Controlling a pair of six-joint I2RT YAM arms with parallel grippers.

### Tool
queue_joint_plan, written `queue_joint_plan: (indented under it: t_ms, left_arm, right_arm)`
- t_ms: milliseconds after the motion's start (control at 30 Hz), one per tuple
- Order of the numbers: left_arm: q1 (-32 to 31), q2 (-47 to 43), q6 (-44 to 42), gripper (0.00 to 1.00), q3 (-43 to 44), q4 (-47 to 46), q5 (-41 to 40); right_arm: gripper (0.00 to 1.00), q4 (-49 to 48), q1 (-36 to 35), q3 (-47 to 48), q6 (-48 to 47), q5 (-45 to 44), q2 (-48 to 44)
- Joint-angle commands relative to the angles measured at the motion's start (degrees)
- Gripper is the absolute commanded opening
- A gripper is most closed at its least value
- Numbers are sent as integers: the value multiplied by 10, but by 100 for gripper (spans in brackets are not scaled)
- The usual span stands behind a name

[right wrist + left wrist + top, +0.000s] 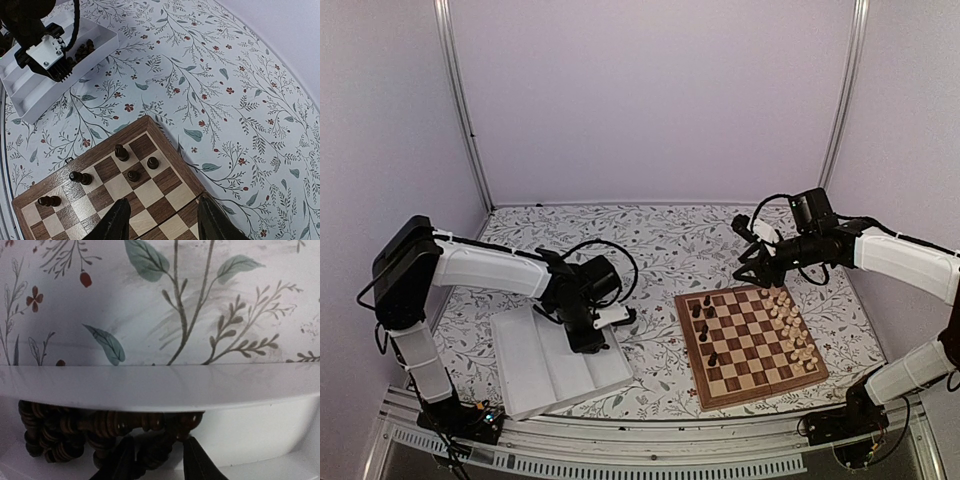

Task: Set up the chess pieces on the board
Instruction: Pick up the chess piece from the storage box.

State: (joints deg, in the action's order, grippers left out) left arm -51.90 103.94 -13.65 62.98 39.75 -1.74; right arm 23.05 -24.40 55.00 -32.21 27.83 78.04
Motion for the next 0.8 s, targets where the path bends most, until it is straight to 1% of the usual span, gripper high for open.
queue_joint_plan:
  t_ms: [0, 67, 267, 400, 567, 667, 767]
  left_arm:
    - [-12, 13, -14, 32, -5, 0, 13]
    - [-16, 11, -12, 28, -6, 0, 34]
    - [-21, -1, -8, 14, -5, 1, 56]
    - [-21, -51, 2, 12, -20, -4, 70]
    - [-13, -127, 19, 10, -58, -33, 104]
    - [1, -162, 30, 10, -75, -57, 119]
    - [17, -198, 48, 9, -97, -104, 144]
  right_arm:
    - [48, -6, 2, -7, -3, 10, -5]
    - [48, -6, 2, -7, -3, 10, -4]
    - [48, -6, 2, -5, -2, 11, 1]
    - [48, -1, 2, 1, 3, 32, -3]
    - [48, 30, 2, 40, 17, 102, 3]
    - [48, 61, -1, 81, 31, 145, 32]
    - [48, 89, -21, 123, 47, 168, 69]
